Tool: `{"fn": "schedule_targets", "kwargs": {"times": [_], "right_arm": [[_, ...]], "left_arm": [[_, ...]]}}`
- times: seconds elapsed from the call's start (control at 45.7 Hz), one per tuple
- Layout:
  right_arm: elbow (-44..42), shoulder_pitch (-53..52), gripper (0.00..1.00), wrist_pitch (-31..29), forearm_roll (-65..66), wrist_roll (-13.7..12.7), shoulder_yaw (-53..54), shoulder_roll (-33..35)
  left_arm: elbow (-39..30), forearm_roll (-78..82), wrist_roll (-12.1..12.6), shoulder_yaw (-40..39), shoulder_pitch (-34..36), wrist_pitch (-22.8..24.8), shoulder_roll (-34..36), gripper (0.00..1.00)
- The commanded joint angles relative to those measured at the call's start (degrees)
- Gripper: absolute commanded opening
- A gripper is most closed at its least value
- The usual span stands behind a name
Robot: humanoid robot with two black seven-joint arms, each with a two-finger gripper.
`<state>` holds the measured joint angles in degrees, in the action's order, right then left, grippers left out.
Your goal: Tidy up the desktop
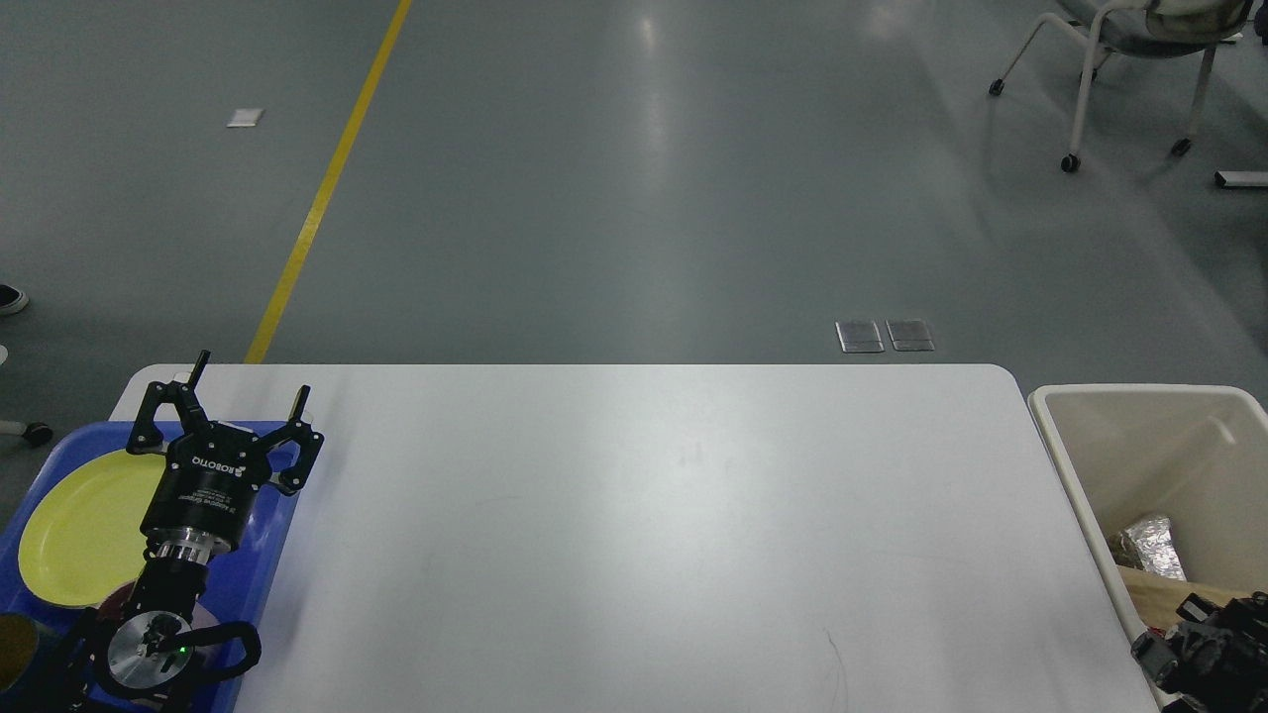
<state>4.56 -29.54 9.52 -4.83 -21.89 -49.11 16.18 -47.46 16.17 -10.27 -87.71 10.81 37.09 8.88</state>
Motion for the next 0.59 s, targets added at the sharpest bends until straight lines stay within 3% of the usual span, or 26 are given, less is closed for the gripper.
{"fn": "schedule_targets", "kwargs": {"times": [0.0,0.022,0.044,0.568], "right_arm": [[-0.07,0.00,0.88,1.63,0.00,-0.08,-0.02,-0.36],[-0.07,0.00,0.99,2.42,0.00,-0.08,-0.02,-0.36],[0.01,0.00,1.00,3.13,0.00,-0.08,-0.02,-0.36],[0.54,-0.26,1.00,5.16,-0.09,-0.08,0.07,0.08]], "left_arm": [[0.00,0.00,-0.02,0.00,0.01,0.00,0.00,0.96],[0.00,0.00,-0.02,0.00,-0.08,0.00,0.00,0.96],[0.00,0.00,-0.02,0.00,0.00,0.00,0.00,0.96],[0.00,0.00,-0.02,0.00,0.01,0.00,0.00,0.96]]}}
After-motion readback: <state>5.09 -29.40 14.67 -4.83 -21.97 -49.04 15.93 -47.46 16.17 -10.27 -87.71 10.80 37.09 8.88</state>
